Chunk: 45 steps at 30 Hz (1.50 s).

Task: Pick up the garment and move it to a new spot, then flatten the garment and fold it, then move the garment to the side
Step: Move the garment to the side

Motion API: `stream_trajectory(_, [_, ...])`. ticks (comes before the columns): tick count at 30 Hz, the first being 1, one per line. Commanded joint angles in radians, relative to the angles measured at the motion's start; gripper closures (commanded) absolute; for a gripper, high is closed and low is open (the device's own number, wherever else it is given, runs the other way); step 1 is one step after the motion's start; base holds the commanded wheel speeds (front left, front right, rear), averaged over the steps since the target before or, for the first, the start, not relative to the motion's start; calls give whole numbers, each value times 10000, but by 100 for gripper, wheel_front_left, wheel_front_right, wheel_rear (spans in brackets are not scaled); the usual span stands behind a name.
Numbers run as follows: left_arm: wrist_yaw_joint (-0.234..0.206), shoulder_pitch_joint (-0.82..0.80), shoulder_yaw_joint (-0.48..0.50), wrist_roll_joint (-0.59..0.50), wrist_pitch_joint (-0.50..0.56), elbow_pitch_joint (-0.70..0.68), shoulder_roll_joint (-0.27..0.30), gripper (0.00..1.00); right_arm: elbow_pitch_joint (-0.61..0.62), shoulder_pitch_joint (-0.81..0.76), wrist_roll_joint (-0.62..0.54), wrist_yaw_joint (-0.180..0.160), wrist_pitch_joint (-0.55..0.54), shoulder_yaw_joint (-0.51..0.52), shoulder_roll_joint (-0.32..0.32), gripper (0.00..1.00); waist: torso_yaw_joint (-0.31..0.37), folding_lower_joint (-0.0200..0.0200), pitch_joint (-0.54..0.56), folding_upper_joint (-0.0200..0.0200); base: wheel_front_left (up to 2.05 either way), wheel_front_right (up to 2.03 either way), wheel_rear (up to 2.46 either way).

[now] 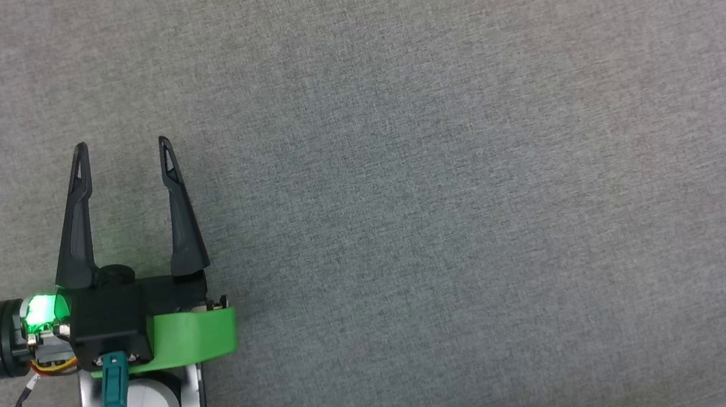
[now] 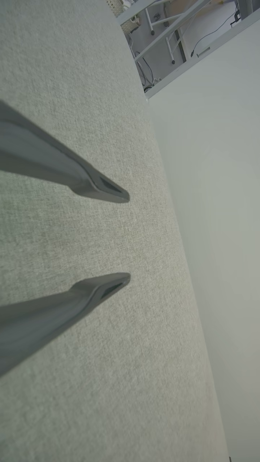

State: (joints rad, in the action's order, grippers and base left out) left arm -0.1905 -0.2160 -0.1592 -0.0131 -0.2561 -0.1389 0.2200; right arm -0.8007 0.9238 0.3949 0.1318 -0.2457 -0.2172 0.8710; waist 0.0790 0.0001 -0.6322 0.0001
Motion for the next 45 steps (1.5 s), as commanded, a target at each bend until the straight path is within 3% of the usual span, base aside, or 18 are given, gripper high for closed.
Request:
stream_trajectory(1, [-82, -90, -24, 43, -57, 55, 53, 0, -172, 78, -189, -11, 305, 144, -102, 0, -35, -1, 486, -1, 0, 0, 0])
stream_trajectory(7, [-183, 398, -70, 174, -57, 270, 26, 0, -279, -202, -359, -11, 2030, 819, -577, 0, -77, -1, 1721, -1, 0, 0, 0])
stream_trajectory(16, [-294, 1479, 78, 406, -57, 474, -91, 0, 1283, -1205, -952, -11, 4587, 1098, -1722, 0, -99, -1, 3318, -1, 0, 0, 0])
stream_trajectory(25, [-108, 2076, 203, 573, -57, 822, -258, 0, 4649, -3440, -2275, -11, 5042, 2271, -4119, 0, -448, -1, 4430, -1, 0, 0, 0])
stream_trajectory(31, [64, 2271, 432, 683, -57, 1046, -365, 0, 6794, -5179, -2894, -11, 5070, 2228, -5676, 0, -666, -1, 4954, -1, 0, 0, 0])
stream_trajectory(38, [397, 2502, 622, 771, -57, 1252, -526, 0, 7703, -6840, -3176, -11, 5073, 1473, -6575, 0, -907, -1, 5453, -1, 0, 0, 0])
stream_trajectory(45, [614, 2837, 806, 765, -57, 1427, -730, 0, 8057, -8369, -3189, -11, 5074, 1720, -7309, 0, -1069, -1, 5865, -1, 0, 0, 0])
